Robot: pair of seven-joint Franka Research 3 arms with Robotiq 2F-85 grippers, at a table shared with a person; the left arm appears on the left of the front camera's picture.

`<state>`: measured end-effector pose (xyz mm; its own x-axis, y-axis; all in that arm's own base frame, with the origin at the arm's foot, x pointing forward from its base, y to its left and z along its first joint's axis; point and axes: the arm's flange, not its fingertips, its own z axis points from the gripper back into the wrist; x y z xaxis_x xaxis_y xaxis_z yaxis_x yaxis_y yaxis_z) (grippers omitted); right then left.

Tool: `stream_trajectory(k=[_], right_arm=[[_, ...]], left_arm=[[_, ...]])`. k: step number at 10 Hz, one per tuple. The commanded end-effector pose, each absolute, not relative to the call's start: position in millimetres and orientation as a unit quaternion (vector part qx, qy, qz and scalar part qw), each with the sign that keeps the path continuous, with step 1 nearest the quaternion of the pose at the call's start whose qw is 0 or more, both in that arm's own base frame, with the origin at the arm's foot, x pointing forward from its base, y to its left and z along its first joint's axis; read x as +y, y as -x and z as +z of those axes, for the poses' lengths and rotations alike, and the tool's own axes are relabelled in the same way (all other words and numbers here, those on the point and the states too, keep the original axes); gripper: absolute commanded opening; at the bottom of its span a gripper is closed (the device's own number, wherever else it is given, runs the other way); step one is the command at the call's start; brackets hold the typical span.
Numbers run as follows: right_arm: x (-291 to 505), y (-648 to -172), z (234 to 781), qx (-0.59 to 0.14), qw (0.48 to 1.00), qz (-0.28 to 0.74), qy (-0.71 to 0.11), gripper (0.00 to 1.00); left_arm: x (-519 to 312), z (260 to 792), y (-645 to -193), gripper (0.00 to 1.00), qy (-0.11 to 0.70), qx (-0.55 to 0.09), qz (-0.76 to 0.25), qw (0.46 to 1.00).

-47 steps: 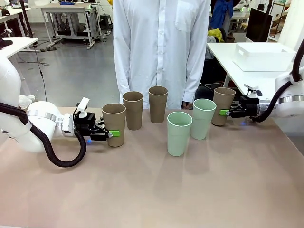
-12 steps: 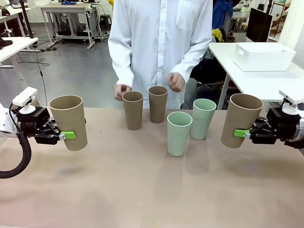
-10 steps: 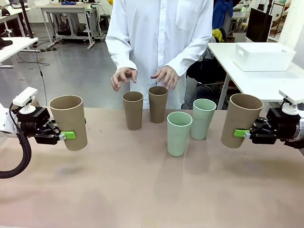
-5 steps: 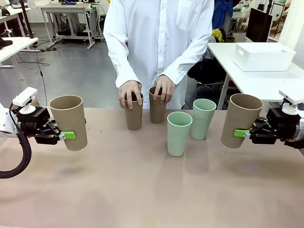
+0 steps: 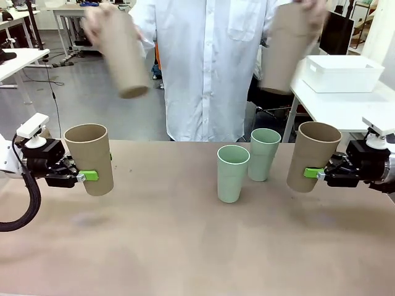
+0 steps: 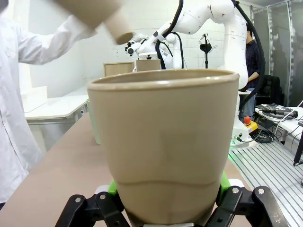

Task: Stack the cups and store them in the basket.
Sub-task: Place the stack of Reusable plastic cups into the Pantry Basket.

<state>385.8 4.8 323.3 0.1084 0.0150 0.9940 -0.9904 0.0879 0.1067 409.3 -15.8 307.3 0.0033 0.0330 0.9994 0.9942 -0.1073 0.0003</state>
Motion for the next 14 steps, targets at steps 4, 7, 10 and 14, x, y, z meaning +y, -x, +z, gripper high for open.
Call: stream_trajectory(k=[4, 7, 10, 14], right_arm=[[4.6, -388.9, 327.0, -0.491, 0.547, 0.457, -0.5, 0.85], [4.6, -388.9, 327.0, -0.491, 0.547, 0.457, -0.5, 0.85], [4.6, -388.9, 327.0, -0.491, 0.547, 0.457, -0.5, 0.85], [4.6, -388.9, 327.0, -0.491, 0.547, 0.457, -0.5, 0.85]], left_arm=[[-15.7, 310.4, -409.6, 0.83, 0.536, -0.479, -0.517, 0.465], [-15.7, 310.4, -409.6, 0.83, 0.536, -0.479, -0.517, 0.465], [-15.7, 310.4, -409.6, 0.83, 0.536, -0.479, -0.517, 0.465], [-15.7, 310.4, -409.6, 0.83, 0.536, -0.479, -0.517, 0.465]])
